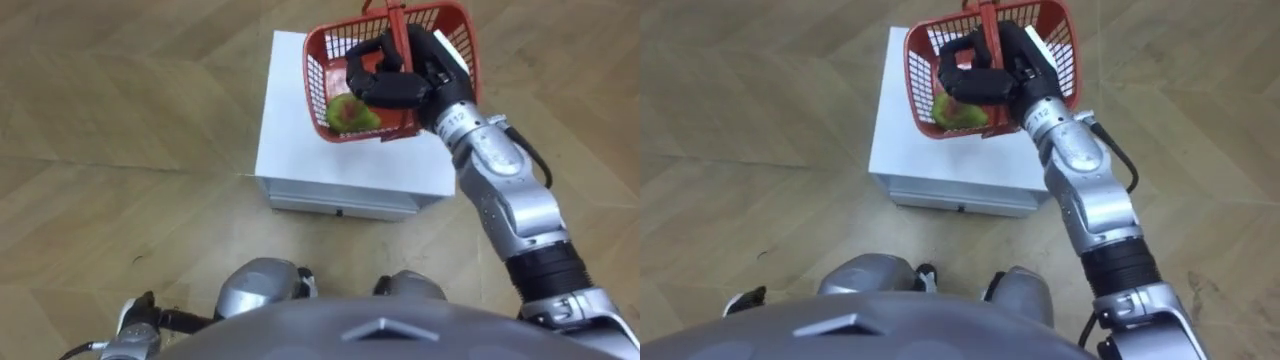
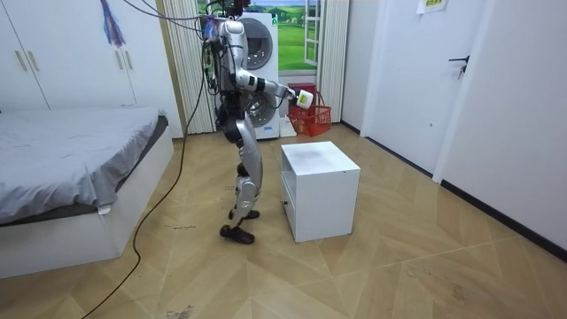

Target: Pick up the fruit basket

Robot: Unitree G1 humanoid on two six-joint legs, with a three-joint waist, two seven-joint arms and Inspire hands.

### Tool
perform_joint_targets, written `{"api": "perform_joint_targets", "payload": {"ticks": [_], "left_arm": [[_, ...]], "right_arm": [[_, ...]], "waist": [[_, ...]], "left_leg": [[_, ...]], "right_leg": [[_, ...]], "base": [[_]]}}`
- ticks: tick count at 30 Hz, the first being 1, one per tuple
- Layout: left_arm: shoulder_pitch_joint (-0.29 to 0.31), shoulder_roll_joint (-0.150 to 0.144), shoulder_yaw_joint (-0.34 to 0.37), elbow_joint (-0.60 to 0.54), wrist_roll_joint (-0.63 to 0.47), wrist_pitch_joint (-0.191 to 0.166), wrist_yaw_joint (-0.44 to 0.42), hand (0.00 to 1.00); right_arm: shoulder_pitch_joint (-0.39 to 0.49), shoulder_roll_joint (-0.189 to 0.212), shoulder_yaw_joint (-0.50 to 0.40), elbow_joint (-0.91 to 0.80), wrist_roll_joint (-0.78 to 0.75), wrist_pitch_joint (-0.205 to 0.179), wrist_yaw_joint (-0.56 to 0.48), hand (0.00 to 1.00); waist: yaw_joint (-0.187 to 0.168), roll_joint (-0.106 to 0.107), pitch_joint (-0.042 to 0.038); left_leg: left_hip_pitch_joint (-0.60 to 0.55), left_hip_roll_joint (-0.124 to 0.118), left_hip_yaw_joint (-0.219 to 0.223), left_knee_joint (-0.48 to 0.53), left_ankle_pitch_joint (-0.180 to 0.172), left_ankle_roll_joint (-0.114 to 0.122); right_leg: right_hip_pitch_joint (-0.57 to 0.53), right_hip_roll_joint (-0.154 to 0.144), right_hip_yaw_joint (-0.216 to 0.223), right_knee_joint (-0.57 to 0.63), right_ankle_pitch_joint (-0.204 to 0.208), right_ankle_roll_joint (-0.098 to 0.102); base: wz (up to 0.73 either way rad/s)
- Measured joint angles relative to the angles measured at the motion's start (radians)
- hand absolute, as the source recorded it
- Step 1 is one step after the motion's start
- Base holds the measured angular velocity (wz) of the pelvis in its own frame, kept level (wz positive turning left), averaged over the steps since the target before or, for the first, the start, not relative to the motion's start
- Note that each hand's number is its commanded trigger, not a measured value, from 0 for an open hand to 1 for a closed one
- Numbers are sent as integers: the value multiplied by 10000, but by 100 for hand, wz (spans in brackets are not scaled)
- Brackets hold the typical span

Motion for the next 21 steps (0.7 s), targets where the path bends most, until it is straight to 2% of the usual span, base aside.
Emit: {"api": "perform_joint_targets", "payload": {"ticks": [1, 2, 3, 5, 8, 13, 21], "left_arm": [[50, -12, 4, 22, 0, -6, 27, 0], [84, -15, 26, 13, 1, 23, 99, 0], [87, -39, 33, 9, 5, 36, 143, 0], [128, -43, 52, 65, 10, 48, 141, 0], [216, -70, 49, 152, 37, 204, 86, 0], [239, -32, 41, 162, 102, 296, -152, 0], [263, 81, 30, 230, 107, 353, -268, 0]], "right_arm": [[-10, 9, 13, -1, 33, -1, 8, 100], [-8, 11, 34, 5, 45, -3, -1, 100], [-14, -8, 29, 25, 60, -3, -1, 100], [-95, -33, 30, 30, 379, -3, 31, 100], [-299, -70, 25, 111, 461, -3, 66, 100], [-741, -113, 0, 904, 1667, -12, -72, 100], [-1231, -85, 69, 2265, 2410, -43, -625, 100]], "waist": [[-5, -20, -9], [-31, -45, -26], [-27, -7, -38], [69, 21, -60], [175, -13, -74], [211, -203, -41], [306, -165, -10]], "left_leg": [[92, -33, -82, -71, -4, -7], [172, -67, -197, -146, -21, -37], [230, -38, -255, -210, -35, -63], [295, 149, -263, -454, -48, -158], [278, 274, -303, -573, -67, -244], [23, 341, -519, -539, -93, -292], [-288, 347, -593, -527, -93, -290]], "right_leg": [[135, 155, -37, -960, 220, -140], [293, 294, -29, -1456, 1013, -267], [375, 351, -20, -1533, 1131, -280], [620, 524, -307, -1993, 1247, -386], [727, 678, -468, -2305, 1293, -451], [772, 757, -820, -2679, 1373, -485], [715, 763, -1110, -3018, 1491, -434]], "base": [[34], [40], [36], [15], [7], [16], [10]]}}
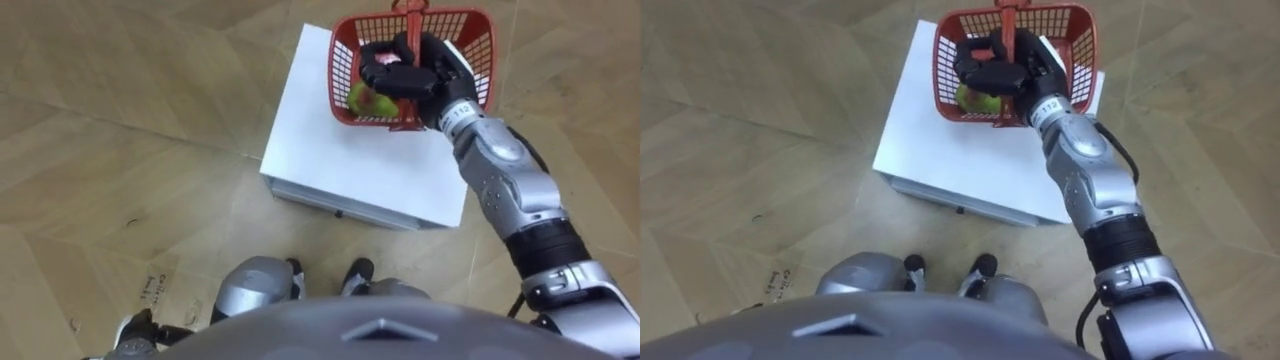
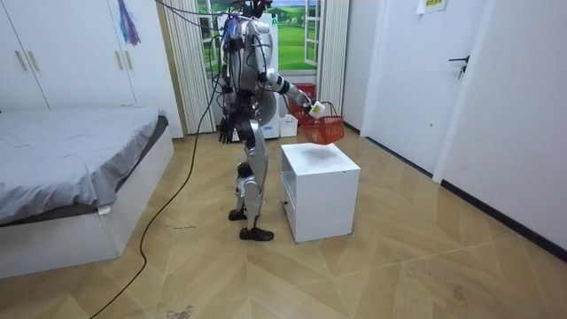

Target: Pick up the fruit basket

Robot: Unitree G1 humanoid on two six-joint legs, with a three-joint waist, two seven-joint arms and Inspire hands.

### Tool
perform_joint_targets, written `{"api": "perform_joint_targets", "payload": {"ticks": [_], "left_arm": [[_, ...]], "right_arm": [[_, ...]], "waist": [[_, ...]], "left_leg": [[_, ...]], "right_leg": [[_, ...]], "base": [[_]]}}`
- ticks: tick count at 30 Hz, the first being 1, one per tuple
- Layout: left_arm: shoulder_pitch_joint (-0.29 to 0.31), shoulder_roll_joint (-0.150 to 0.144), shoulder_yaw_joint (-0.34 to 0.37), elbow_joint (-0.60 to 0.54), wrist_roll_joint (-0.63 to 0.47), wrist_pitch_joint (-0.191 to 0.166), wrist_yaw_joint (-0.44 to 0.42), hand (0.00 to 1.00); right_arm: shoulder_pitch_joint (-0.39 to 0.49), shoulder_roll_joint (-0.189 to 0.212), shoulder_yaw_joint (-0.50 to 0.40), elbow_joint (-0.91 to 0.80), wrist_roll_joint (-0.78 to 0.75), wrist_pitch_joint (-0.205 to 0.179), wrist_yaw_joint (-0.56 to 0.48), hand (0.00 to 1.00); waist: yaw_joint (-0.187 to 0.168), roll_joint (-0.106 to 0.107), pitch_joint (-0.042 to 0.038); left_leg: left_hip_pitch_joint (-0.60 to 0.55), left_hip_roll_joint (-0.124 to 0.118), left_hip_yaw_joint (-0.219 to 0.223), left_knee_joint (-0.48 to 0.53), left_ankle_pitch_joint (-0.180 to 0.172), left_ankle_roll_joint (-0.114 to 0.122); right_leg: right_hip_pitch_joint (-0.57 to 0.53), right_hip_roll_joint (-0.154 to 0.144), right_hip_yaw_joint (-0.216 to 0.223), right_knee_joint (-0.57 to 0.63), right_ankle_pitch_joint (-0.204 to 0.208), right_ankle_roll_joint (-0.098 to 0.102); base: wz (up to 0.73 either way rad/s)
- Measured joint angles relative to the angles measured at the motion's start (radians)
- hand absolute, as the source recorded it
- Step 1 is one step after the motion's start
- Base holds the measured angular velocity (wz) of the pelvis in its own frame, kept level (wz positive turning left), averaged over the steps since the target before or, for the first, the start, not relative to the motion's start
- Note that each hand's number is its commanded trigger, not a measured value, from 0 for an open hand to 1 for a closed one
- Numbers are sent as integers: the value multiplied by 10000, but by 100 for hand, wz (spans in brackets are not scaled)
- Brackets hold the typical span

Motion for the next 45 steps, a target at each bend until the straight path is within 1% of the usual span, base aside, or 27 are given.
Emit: {"api": "perform_joint_targets", "payload": {"ticks": [3, 4, 6, 7, 8, 9, 10, 11, 12, 14, 16, 19, 20, 21, 22, 23, 25, 27, 29, 32, 36, 39, 45], "left_arm": [[-1, 29, 5, 1, 6, -31, -26, 0], [-1, 28, -3, -3, 4, -20, -60, 0], [-1, 29, -3, -4, 6, -23, -89, 0], [-1, 29, -28, 17, 6, -19, -101, 0], [0, 29, -41, 40, 6, -8, -117, 0], [0, 30, -41, 42, 6, 0, -119, 0], [0, 30, -41, 46, 6, 9, -134, 0], [4, 35, -44, 55, 4, 15, -199, 0], [5, 34, -51, 79, 4, 28, -211, 0], [5, 22, -87, 118, 4, 126, -223, 0], [4, 25, -103, 110, 4, 127, -225, 0], [5, 32, -307, 108, -8, 123, -224, 0], [5, 41, -422, 104, -19, 123, -223, 0], [5, 40, -448, 96, -17, 124, -224, 0], [7, 32, -485, 52, -16, 125, -241, 0], [7, 32, -498, -11, -15, 124, -267, 0], [7, 32, -499, -28, -17, 124, -282, 0], [9, 30, -507, -41, -17, 124, -298, 0], [9, 30, -511, -75, -16, 124, -441, 0], [12, 30, -601, -67, -17, 124, -505, 0], [46, 28, -706, -61, -4, 124, -561, 0], [67, 21, -709, -57, -12, 124, -645, 0], [154, 11, -732, -70, -15, 122, -683, 0]], "right_arm": [[-151, -4, 56, 344, 230, -98, -285, 100], [-188, -3, 58, 546, 230, -227, -401, 100], [-213, -24, 51, 883, 226, -244, -700, 100], [-290, -19, 53, 1169, 210, -244, -853, 100], [-423, -10, 53, 1476, 182, -244, -957, 100], [-469, -12, 53, 1579, 142, -244, -985, 100], [-609, 3, 53, 1832, 93, -245, -1007, 100], [-601, -4, 49, 1868, 55, -246, -1058, 100], [-601, 1, 50, 1867, 3, -248, -1077, 100], [-603, 24, 44, 1863, -84, -291, -1242, 100], [-602, 59, 44, 1863, -55, -313, -1255, 100], [-592, 126, 44, 1883, 333, -352, -1266, 100], [-579, 154, 44, 1944, 529, -440, -1272, 100], [-571, 167, 39, 1952, 639, -464, -1281, 73], [-569, 187, 39, 1952, 715, -526, -1280, 11], [-561, 210, 39, 1959, 716, -582, -1277, 0], [-552, 274, 40, 2131, 722, -658, -1235, 0], [-454, 287, 40, 2242, 726, -654, -1223, 0], [-257, 276, -59, 2250, 727, -654, -1208, 0], [-48, 271, -63, 2287, 778, -654, -1196, 0], [83, 284, 52, 2284, 964, -669, -1086, 0], [116, 287, 59, 2292, 1098, -673, -956, 0], [148, 360, 137, 2418, 1126, -677, -889, 0]], "waist": [[-1, 17, 12], [-14, 43, 26], [-22, 142, 77], [-13, 209, 121], [-7, 277, 143], [1, 300, 130], [-20, 357, 146], [-24, 423, 125], [-38, 454, 123], [-54, 535, 79], [-80, 555, 70], [-134, 574, 75], [-149, 578, 77], [-185, 578, 77], [-196, 585, 71], [-241, 608, 67], [-326, 661, 50], [-340, 723, 21], [-370, 867, -19], [-321, 993, -44], [-313, 1043, -51], [-287, 1043, -49], [-295, 1034, -38]], "left_leg": [[-224, -2, 9, 29, 0, 0], [-353, -14, 8, 114, 1, 1], [-477, -23, 20, 220, 1, 1], [-509, -25, 24, 219, 1, 2], [-575, -25, 48, 220, 2, 3], [-639, -25, 69, 226, 3, 5], [-748, -21, 89, 268, 4, 6], [-883, -17, 93, 349, 4, 6], [-915, -13, 97, 366, 5, 6], [-983, 5, 150, 374, 5, 5], [-1017, 13, 165, 375, 6, 4], [-1038, 8, 152, 381, 6, 4], [-1050, 6, 188, 391, 5, 5], [-1069, 6, 217, 392, 5, 5], [-1167, 10, 257, 421, 5, 5], [-1275, 13, 269, 477, 5, 5], [-1358, 17, 285, 509, 5, 5], [-1402, 22, 324, 513, 5, 6], [-1487, 24, 350, 544, 5, 5], [-1499, 42, 415, 542, 6, 5], [-1461, 66, 423, 541, 6, 4], [-1384, 74, 566, 536, 7, 3], [-1244, 87, 637, 520, 7, 5]], "right_leg": [[-219, -25, -91, 8, 0, 0], [-305, -61, -168, 33, 0, 0], [-337, -86, -281, 32, 0, 0], [-353, -95, -300, 32, 0, 0], [-413, -101, -304, 35, 1, 0], [-492, -105, -302, 49, 1, 1], [-582, -108, -318, 52, 8, -8], [-670, -107, -337, 71, 14, -16], [-689, -107, -347, 71, 15, -18], [-772, -102, -322, 98, 19, -25], [-829, -104, -334, 144, 18, -27], [-856, -109, -293, 171, 21, -31], [-870, -109, -281, 173, 27, -37], [-896, -112, -280, 178, 32, -40], [-985, -114, -288, 190, 48, -49], [-1071, -113, -289, 190, 72, -56], [-1143, -111, -288, 191, 91, -62], [-1209, -114, -276, 215, 96, -68], [-1280, -119, -274, 227, 105, -70], [-1351, -122, -254, 279, 104, -71], [-1383, -139, -267, 388, 101, -78], [-1344, -198, -267, 401, 105, -85], [-1218, -218, -299, 426, 127, -120]], "base": [[5], [12], [15], [7], [4], [0], [0], [0], [4], [0], [0], [0], [0], [-4], [-5], [-3], [0], [-4], [0], [-4], [-4], [-6], [-2]]}}
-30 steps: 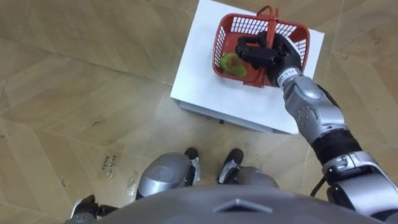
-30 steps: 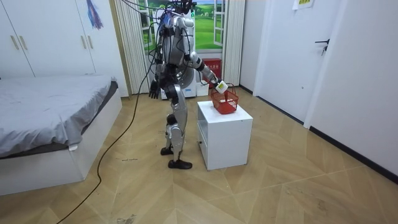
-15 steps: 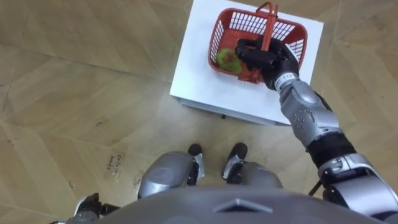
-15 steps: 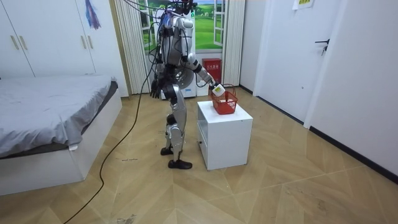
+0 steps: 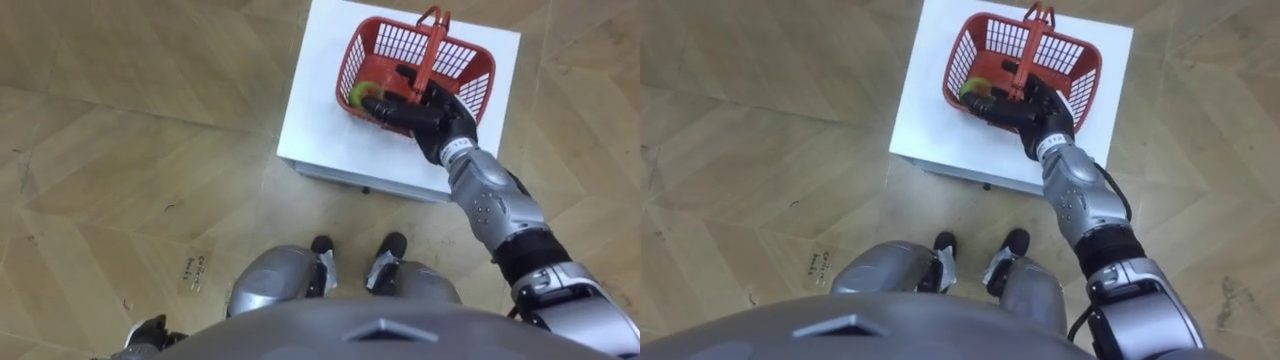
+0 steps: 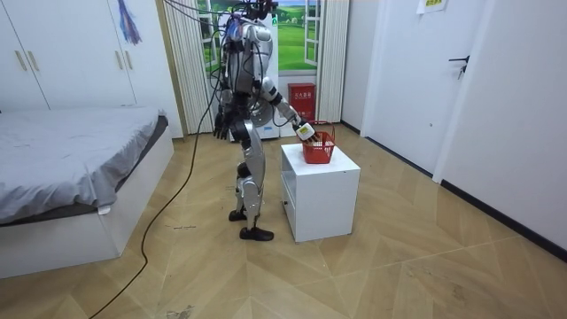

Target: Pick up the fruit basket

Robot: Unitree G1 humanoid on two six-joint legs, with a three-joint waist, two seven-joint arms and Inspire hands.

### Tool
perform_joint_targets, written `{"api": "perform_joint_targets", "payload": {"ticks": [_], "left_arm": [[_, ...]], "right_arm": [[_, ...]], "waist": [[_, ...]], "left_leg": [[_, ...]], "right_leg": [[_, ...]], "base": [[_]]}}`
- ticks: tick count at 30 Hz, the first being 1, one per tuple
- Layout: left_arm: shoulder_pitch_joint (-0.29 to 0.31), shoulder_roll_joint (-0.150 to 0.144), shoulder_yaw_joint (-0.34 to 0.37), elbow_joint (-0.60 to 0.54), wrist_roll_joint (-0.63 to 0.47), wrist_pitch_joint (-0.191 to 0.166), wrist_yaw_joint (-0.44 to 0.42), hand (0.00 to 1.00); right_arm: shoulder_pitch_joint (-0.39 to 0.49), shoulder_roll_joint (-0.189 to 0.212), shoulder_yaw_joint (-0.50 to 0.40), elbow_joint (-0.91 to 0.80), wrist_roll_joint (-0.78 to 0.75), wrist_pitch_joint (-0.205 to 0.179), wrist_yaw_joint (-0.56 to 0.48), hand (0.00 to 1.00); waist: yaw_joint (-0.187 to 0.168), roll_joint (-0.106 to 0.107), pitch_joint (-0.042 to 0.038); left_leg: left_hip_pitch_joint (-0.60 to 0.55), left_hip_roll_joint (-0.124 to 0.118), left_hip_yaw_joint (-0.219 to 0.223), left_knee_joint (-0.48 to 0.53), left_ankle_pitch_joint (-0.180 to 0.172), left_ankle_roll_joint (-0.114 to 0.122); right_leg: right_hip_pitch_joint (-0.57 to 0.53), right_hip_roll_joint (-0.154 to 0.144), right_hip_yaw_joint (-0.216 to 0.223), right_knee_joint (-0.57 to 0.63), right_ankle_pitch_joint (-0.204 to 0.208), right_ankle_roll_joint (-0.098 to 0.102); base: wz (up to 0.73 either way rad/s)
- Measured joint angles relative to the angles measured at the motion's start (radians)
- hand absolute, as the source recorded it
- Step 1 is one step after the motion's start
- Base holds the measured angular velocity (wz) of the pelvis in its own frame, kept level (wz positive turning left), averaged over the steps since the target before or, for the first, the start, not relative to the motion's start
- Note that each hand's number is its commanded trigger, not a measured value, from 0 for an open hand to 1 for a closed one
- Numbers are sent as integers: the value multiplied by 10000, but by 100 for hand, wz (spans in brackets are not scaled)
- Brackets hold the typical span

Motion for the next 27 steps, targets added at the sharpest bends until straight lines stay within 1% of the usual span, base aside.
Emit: {"api": "perform_joint_targets", "payload": {"ticks": [8, 13, 19, 25, 27], "left_arm": [[43, -42, -70, -12, -89, -2, 6, 0], [47, -120, -61, -76, -86, -1, 12, 0], [47, -214, -62, -79, -90, -1, 6, 0], [49, -231, -61, -64, -103, -6, 1, 0], [49, -269, -54, -62, -101, -6, 6, 0]], "right_arm": [[24, 24, -4, 56, -18, 1, 82, 0], [45, 23, -4, 51, -187, 1, 78, 0], [44, 22, -17, -2, -383, -4, 62, 0], [43, 11, -114, -15, -370, -201, 56, 0], [43, 13, -197, -17, -370, -204, 47, 0]], "waist": [[-93, -45, 31], [-143, -60, 22], [-302, -136, 13], [-324, -186, 10], [-324, -187, 9]], "left_leg": [[103, 37, 31, -102, -2, 0], [202, 48, 66, -162, -1, -1], [278, 55, 69, -235, -1, 0], [294, 54, 106, -236, -1, -1], [321, 58, 110, -241, -1, -1]], "right_leg": [[108, 103, 16, -31, 16, -25], [123, 111, 14, -44, 16, -25], [192, 120, -29, -111, 16, -24], [218, 116, 0, -155, 16, -24], [242, 112, 2, -155, 16, -24]], "base": [[0], [-2], [0], [0], [0]]}}
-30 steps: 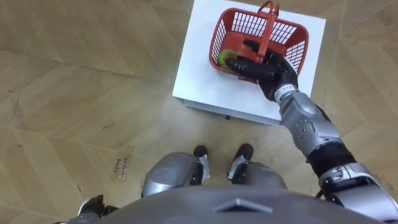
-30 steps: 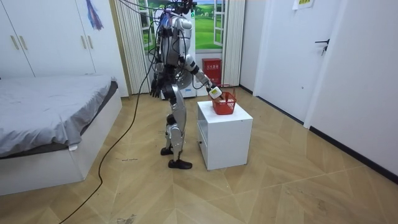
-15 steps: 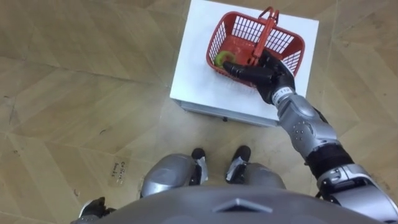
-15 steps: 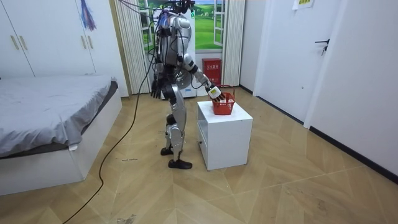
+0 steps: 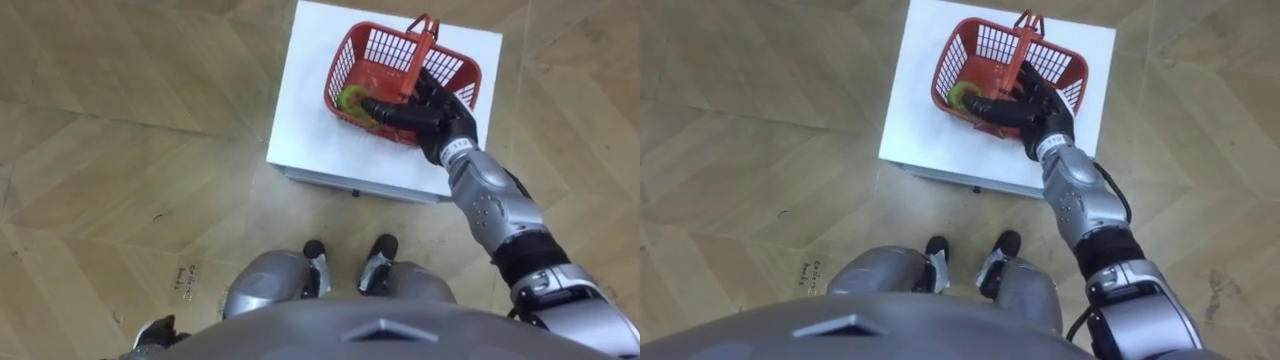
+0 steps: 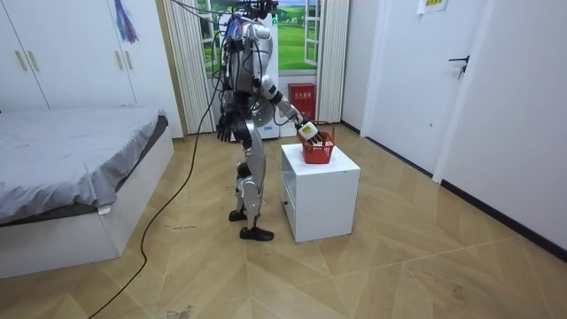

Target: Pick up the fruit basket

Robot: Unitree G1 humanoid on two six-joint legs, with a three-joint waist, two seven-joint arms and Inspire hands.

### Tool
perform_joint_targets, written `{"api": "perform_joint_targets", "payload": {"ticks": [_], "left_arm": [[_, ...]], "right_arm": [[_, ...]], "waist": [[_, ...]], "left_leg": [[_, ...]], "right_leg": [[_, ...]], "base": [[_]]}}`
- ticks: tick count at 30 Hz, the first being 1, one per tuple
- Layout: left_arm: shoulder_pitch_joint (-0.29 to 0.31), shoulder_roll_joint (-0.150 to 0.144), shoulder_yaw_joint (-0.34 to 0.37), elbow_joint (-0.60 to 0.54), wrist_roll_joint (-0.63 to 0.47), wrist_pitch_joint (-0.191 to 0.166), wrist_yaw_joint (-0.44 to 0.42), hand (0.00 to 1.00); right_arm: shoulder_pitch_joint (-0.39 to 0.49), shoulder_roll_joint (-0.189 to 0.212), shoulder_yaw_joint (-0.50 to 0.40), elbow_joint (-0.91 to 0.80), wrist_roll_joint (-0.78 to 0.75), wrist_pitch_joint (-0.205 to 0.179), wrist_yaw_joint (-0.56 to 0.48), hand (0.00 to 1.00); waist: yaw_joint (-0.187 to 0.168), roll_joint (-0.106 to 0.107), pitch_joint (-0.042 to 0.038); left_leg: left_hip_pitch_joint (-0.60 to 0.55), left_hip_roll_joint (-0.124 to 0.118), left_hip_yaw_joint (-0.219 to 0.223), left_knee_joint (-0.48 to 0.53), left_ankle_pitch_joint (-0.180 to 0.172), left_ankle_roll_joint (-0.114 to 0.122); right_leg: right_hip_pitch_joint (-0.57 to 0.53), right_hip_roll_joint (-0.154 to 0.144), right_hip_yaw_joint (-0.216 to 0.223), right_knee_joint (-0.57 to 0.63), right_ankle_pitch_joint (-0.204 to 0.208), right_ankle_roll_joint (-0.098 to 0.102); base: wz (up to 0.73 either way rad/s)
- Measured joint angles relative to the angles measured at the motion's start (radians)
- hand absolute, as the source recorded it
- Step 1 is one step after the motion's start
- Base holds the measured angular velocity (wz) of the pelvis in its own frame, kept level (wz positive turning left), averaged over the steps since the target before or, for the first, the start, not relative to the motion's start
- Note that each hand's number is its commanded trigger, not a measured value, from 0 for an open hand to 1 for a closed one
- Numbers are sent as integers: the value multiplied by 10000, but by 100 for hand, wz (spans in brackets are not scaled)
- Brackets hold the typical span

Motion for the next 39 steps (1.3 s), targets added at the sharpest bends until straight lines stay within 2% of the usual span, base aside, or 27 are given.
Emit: {"api": "perform_joint_targets", "payload": {"ticks": [6, 8, 9, 13, 16, 19, 24, 25, 34, 39], "left_arm": [[73, -41, 11, 23, 19, 0, 64, 0], [74, -34, 30, 36, 30, -7, 87, 0], [74, -35, 67, 36, 45, -19, 94, 0], [79, -46, 822, 39, 124, -41, 106, 0], [120, -38, 1010, -6, 123, -27, 130, 0], [125, -39, 1006, -234, 121, -32, 204, 0], [131, -57, 983, -354, 127, -24, 284, 0], [134, -57, 988, -422, 126, -23, 319, 0], [382, -65, 1272, -805, 128, -3, 703, 0], [395, -93, 1714, -798, 129, 4, 900, 0]], "right_arm": [[251, -213, -288, -692, 95, -4, -168, 0], [417, -234, -415, -996, 316, -97, -234, 0], [509, -234, -459, -1102, 327, -116, -253, 0], [1313, -241, -1016, -1733, 310, -139, -285, 0], [1527, -283, -1405, -1809, 310, -169, -415, 0], [1698, -490, -1438, -1908, 310, -188, -468, 0], [1960, -519, -1440, -1905, 291, -187, -483, 0], [2016, -572, -1460, -1904, 275, -187, -485, 0], [2813, -606, -2309, -1813, -36, -185, -601, 0], [2944, -593, -2768, -164, -1278, -212, -726, 0]], "waist": [[-201, -92, -18], [-298, -205, -85], [-327, -224, -77], [-469, -373, -139], [-589, -363, -135], [-693, -359, -134], [-916, -313, -105], [-1111, -323, -109], [-1405, -349, -134], [-1464, -302, -139]], "left_leg": [[374, 24, 90, -146, 7, -6], [547, 29, 152, -244, 7, -6], [611, 31, 160, -261, 7, -6], [906, 34, 251, -450, 6, -5], [1152, 52, 411, -599, 8, -1], [1241, 87, 527, -643, 8, -2], [1584, 158, 669, -876, 4, -25], [1632, 159, 660, -892, 4, -25], [2356, 183, 771, -1189, -3, -35], [2764, 194, 774, -1309, -17, -47]], "right_leg": [[298, -4, 1, -64, 0, 0], [396, 16, 104, -75, 0, 0], [463, 22, 133, -92, 0, 1], [714, 69, 208, -240, 14, 26], [842, 143, 288, -247, 15, 27], [855, 184, 356, -248, 15, 27], [1070, 291, 545, -287, 14, 25], [1121, 298, 538, -345, 14, 25], [1761, 387, 693, -616, 15, 27], [2198, 447, 738, -715, 7, 39]], "base": [[-3], [-8], [-6], [-7], [-14], [-13], [-10], [0], [-3], [0]]}}
